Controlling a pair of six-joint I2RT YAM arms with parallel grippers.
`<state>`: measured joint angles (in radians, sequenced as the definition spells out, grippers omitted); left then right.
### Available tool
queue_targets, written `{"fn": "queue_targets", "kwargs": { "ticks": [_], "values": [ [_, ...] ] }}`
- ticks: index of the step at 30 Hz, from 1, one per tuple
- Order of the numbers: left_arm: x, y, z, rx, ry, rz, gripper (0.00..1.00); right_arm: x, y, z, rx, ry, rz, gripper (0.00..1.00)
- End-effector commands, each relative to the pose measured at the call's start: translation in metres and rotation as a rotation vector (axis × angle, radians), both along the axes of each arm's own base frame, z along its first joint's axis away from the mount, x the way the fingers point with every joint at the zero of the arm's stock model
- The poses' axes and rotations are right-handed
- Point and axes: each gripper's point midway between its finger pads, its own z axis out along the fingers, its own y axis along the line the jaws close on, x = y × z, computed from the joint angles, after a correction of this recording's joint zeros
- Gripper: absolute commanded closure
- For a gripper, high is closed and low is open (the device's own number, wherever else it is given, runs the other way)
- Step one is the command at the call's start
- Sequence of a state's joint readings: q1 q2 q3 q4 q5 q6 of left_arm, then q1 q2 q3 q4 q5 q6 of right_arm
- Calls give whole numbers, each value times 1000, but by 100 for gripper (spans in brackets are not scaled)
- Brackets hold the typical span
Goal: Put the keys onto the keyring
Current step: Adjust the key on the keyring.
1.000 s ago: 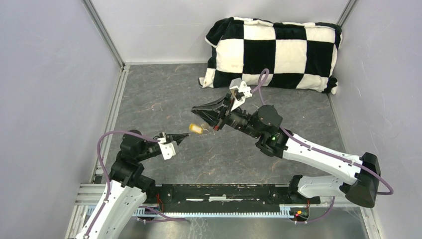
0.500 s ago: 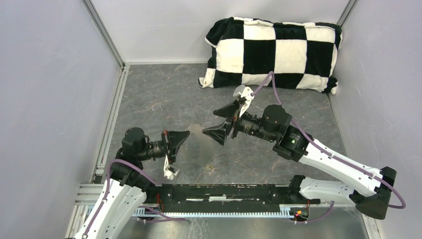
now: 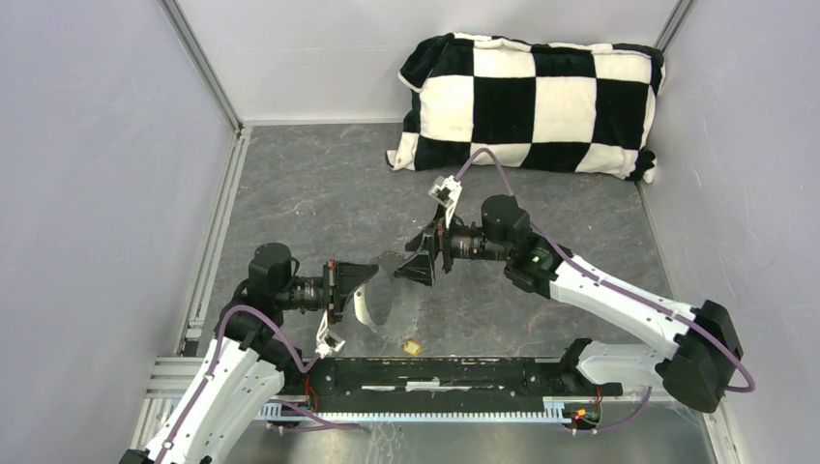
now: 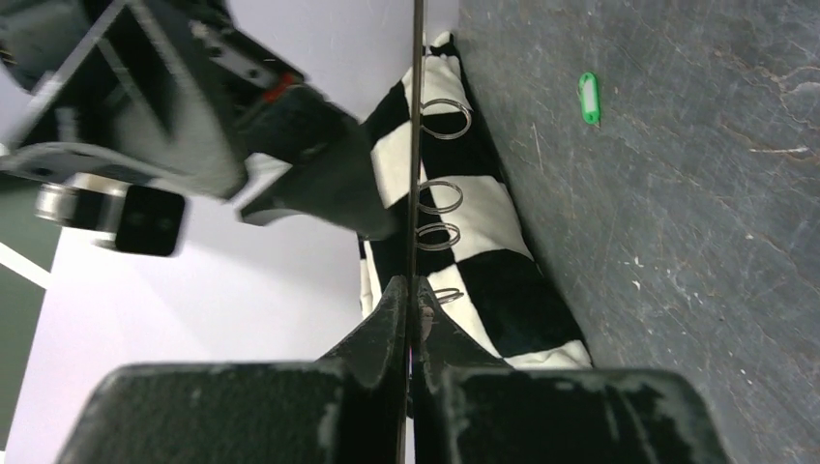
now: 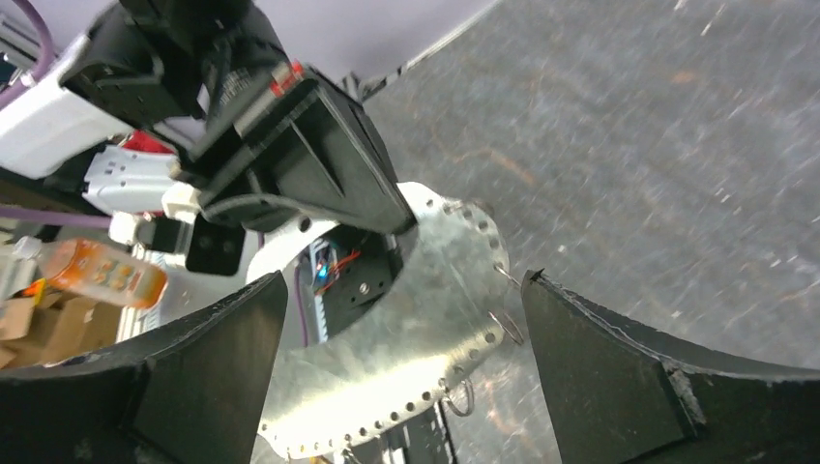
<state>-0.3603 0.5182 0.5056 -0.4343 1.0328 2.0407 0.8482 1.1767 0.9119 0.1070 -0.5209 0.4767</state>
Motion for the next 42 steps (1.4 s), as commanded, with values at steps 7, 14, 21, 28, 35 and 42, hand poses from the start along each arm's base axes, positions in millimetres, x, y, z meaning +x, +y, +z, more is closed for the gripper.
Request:
{"fn": "queue_targets", "kwargs": {
  "ticks": [7,14,21,28,35,42],
  "values": [
    [-28,-9,68,-12,-735,-191,98,-30,18,-7,208,249,188,11],
    [-26,-10,63,-14,-723,-198,86,-45,21,11,347,367,308,75],
    [-4,2,24,171,-456,-88,0,-25,22,21,304,181,257,90],
    [2,24,3,179,15,120,0,11,2,-1,-18,-203,109,93],
    [-1,25,11,57,572,264,0,16,-19,-14,-153,-434,120,96],
    [-21,-6,38,-49,1369,233,0,8,-22,-5,-160,-482,177,95]
  ]
}}
